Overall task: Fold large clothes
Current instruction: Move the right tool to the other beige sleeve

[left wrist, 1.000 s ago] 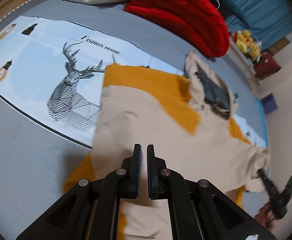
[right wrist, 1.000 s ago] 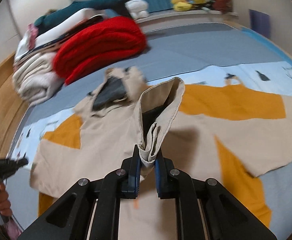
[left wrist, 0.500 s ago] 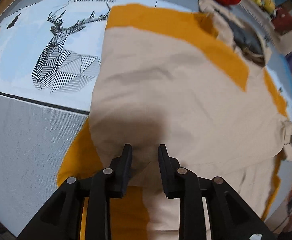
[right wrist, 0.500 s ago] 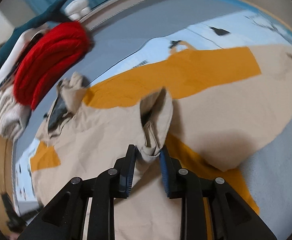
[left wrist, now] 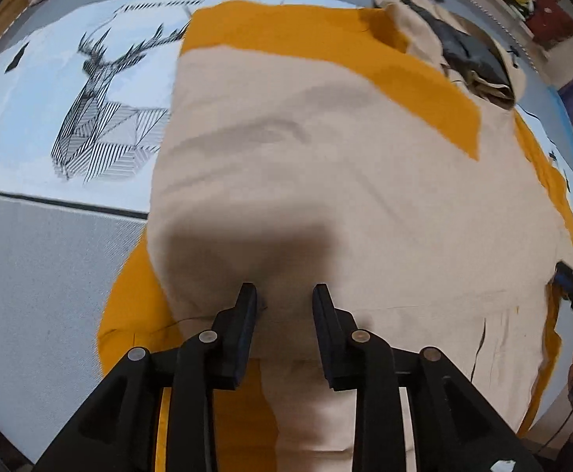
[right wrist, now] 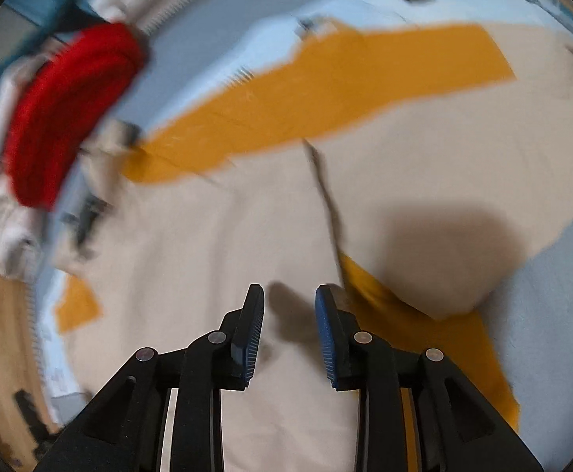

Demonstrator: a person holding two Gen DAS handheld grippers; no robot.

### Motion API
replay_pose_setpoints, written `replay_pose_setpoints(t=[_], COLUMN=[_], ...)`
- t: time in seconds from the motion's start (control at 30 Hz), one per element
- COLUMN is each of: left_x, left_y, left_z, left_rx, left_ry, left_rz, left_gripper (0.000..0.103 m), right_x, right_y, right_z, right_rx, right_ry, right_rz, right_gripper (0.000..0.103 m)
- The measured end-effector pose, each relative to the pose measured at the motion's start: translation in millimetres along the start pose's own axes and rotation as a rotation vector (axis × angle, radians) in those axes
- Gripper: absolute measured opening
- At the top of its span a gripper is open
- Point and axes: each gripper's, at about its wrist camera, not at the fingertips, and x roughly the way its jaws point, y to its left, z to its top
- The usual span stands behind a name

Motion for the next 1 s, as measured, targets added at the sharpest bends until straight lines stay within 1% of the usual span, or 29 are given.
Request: replay_pose_setpoints(t=[0.03, 0.1, 0.17, 0.27, 0.33, 0.4, 0.47, 0.57, 0.67, 0.8, 1.0], left_x=[-2, -9, -12, -6, -3, -3, -3, -10, -16, -27, -45], left_y=[1, 1, 3, 9, 10, 6, 0, -3, -8, -21, -34], left_z=[0, 1, 0, -1, -2, -2, 1, 2, 2, 0, -13], left_rx=[0.001, 0.005, 0.003, -0.007, -0.006, -0.004, -0.005, -0.006, 0.004, 0.007, 0.033], left_ry=[-0.003, -0.025, -0.037, -0.019, -0.005, -0.005, -0.016, -0.035, -0.056, -0.094, -0.153], left_rz=[0.001, -0.006, -0.019, 0.0, 0.016, 0.019, 0.015, -0.009, -0.004, -0.016, -0.015], left_gripper=[0.026, 0.026, 0.026, 0.026, 0.026, 0.026, 0.026, 0.026, 0.026, 0.027, 0.027], right_x=[5, 6, 1, -12, -19, -21, -19, -12, -10, -22, -53], right_y=[-5, -8, -9, -3, 5, 11, 12, 5, -4, -6, 2], right_z=[-1, -2, -1, -1, -1, -1, -1, 2, 1, 2, 1], right_rx=[0.015, 0.02, 0.013, -0.008, -0.039, -0.057, -0.047, -0.03, -0.006, -0.013, -0.085], right_ry=[0.014, 0.012, -0.015, -0.085, -0.125, -0.131, -0.119, -0.081, -0.067, -0.102, -0.192], right_rz=[-0.029, -0.087, -0.105, -0.104, -0.087, -0.084, -0.082, -0.085, -0.115, -0.118, -0.116], right_gripper=[0.029, 0.029, 0.029, 0.029, 0.029, 0.029, 0.029, 0.029, 0.029, 0.029, 0.029])
